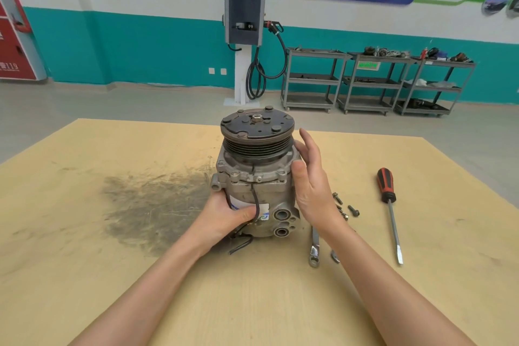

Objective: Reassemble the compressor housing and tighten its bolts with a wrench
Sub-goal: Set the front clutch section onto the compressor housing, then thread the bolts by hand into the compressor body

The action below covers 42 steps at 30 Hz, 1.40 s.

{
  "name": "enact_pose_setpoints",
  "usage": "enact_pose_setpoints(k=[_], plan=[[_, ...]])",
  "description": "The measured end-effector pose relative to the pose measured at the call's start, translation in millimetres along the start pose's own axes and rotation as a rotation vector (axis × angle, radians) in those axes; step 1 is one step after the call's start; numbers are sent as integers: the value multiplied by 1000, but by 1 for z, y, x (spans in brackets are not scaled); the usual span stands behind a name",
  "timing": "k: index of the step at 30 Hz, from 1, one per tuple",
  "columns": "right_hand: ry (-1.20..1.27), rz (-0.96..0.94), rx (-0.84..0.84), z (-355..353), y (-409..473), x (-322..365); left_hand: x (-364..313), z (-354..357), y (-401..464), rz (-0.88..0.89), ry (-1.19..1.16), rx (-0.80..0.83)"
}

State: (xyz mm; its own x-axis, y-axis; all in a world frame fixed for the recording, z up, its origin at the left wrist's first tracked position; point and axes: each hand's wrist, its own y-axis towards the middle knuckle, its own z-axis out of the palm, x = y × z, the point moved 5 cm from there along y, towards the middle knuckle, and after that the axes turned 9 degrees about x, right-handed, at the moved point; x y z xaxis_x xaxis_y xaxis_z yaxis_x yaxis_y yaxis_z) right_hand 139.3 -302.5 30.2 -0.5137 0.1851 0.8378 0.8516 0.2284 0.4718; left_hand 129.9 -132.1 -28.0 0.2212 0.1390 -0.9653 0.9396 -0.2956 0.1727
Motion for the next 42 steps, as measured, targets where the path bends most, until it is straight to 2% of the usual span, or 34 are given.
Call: enact_pose_setpoints(k=[5,15,22,24,27,31,35,38,42], plan=[[-63,15,44,9,6,7,5,-6,-2,-23,-12,-77],[-152,16,97,20,15,12,4,-6,-12,-16,-69,-78],[-228,40,292,10,20,23,4,-6,-15,9,-91,-78],[-264,35,272,-11,19,23,5,-3,-14,20,-85,-62],[-344,108,151,-58,11,13,5,0,-14,40,-92,-98],[-631,266,24,-111,-11,-19,1,4,-14,76,-24,-129],[-750,365,101,-108,-40,-45,-1,4,-14,69,3,-115],[-644,346,119,-90,-48,-40,-2,4,-13,87,-22,-95],[-439,314,418,-35,-49,-21,4,4,-13,117,-54,-92]])
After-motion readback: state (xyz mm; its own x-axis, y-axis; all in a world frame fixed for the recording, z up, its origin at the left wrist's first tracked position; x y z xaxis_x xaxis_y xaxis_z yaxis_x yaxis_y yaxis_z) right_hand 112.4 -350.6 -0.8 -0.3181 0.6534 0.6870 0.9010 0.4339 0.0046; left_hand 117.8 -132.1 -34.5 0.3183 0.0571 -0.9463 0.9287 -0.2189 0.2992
